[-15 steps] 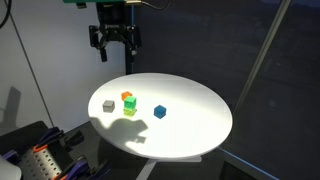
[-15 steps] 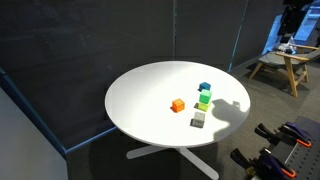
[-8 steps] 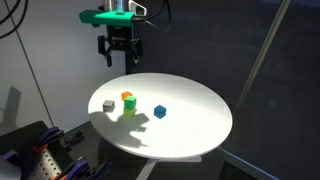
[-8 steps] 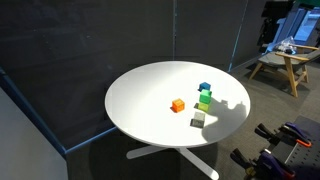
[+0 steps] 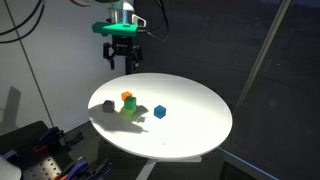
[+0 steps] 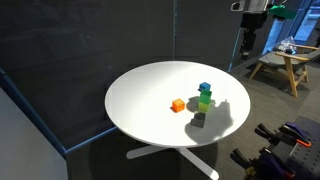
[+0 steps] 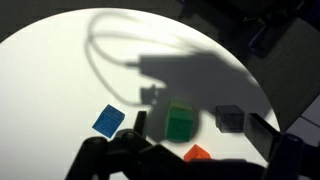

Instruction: Put the blue block on the grey block

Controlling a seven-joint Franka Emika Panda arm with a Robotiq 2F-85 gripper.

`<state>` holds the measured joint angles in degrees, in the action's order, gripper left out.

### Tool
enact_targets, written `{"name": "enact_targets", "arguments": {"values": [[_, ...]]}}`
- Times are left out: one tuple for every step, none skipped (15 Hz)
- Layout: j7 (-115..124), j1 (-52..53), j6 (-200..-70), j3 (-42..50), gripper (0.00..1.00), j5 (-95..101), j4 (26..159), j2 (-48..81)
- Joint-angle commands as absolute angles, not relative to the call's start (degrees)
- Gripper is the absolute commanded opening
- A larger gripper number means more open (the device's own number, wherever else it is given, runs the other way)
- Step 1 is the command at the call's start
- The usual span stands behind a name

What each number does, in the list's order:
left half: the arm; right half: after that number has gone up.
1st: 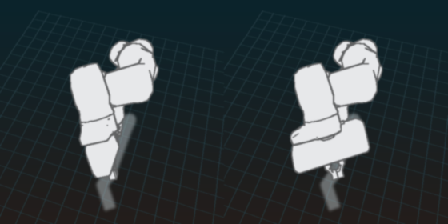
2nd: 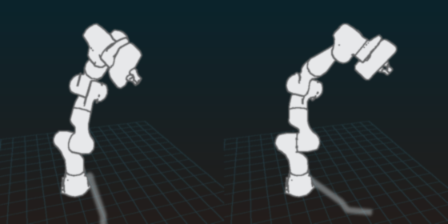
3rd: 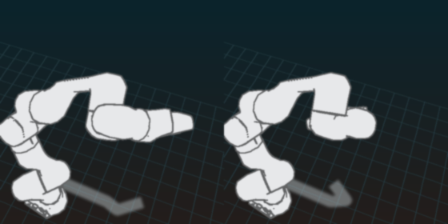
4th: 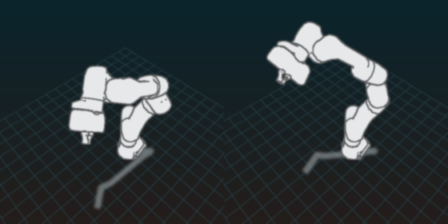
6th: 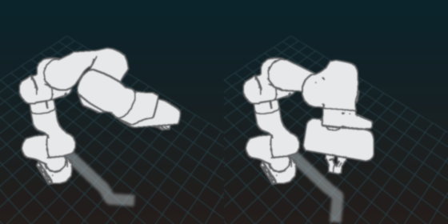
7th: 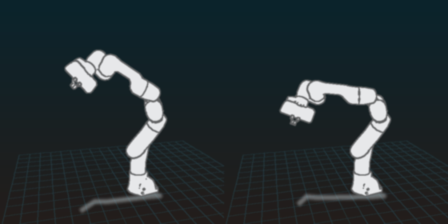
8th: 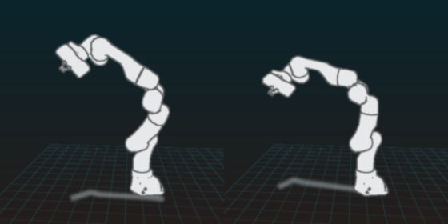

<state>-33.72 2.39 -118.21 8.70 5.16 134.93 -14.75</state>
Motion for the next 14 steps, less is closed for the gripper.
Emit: {"name": "enact_targets", "arguments": {"values": [[-32.6,2.0,-118.1,6.9,1.0,4.0,130.9,-9.5],[-31.8,1.9,-118.2,6.3,1.0,4.2,130.4,-8.4],[-31.2,1.8,-118.1,5.8,1.0,4.3,129.9,-7.3],[-30.2,1.7,-118.3,5.4,1.0,4.5,129.6,-6.3],[-29.6,1.7,-118.3,5.0,1.0,4.7,129.1,-5.4],[-28.7,1.6,-118.5,4.6,1.0,4.7,128.8,-4.5],[-27.9,1.5,-118.5,4.4,1.0,4.8,128.4,-3.6],[-27.0,1.2,-118.5,4.2,1.0,4.7,127.8,-2.7],[-25.9,1.0,-118.3,4.2,1.0,4.5,127.2,-1.7],[-24.7,0.8,-118.2,4.1,1.0,4.2,126.6,-0.9],[-23.4,0.4,-117.9,4.2,1.0,3.8,125.9,0.0],[-22.0,0.0,-117.6,4.3,1.0,3.5,125.2,0.9],[-20.5,-0.3,-117.5,4.4,1.0,3.5,124.5,1.7],[-19.2,-0.8,-117.4,4.4,1.0,3.2,123.9,2.5]]}}
